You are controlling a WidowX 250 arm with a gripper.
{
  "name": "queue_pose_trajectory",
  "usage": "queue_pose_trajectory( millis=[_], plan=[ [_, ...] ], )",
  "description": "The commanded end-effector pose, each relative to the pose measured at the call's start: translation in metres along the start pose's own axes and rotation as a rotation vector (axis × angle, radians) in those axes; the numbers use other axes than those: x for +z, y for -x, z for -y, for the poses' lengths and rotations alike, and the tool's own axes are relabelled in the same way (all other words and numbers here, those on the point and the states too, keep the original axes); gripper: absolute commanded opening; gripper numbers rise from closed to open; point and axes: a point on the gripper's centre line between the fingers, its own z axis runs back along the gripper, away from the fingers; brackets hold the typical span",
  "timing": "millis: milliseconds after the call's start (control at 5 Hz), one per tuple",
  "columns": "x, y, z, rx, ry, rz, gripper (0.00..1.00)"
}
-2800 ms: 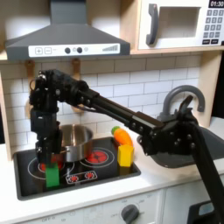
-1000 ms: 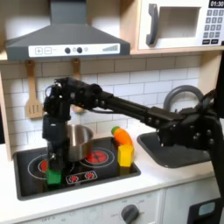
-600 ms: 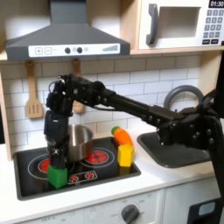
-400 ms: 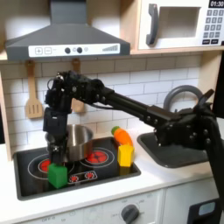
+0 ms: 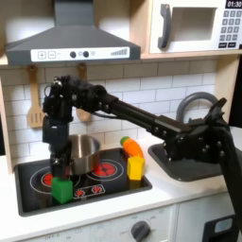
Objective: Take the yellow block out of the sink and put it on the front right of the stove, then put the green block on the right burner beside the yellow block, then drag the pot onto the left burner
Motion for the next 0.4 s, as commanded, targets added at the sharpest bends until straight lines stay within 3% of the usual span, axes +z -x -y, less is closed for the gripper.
queue_pose_trajectory(
  millis=[0,200],
  plan=[
    [-0.014,-0.001,-0.011,-0.213,0.056,0.007,1.0],
    [-0.003,0.006,-0.016,-0.283,0.117,-0.048,1.0]
  ],
)
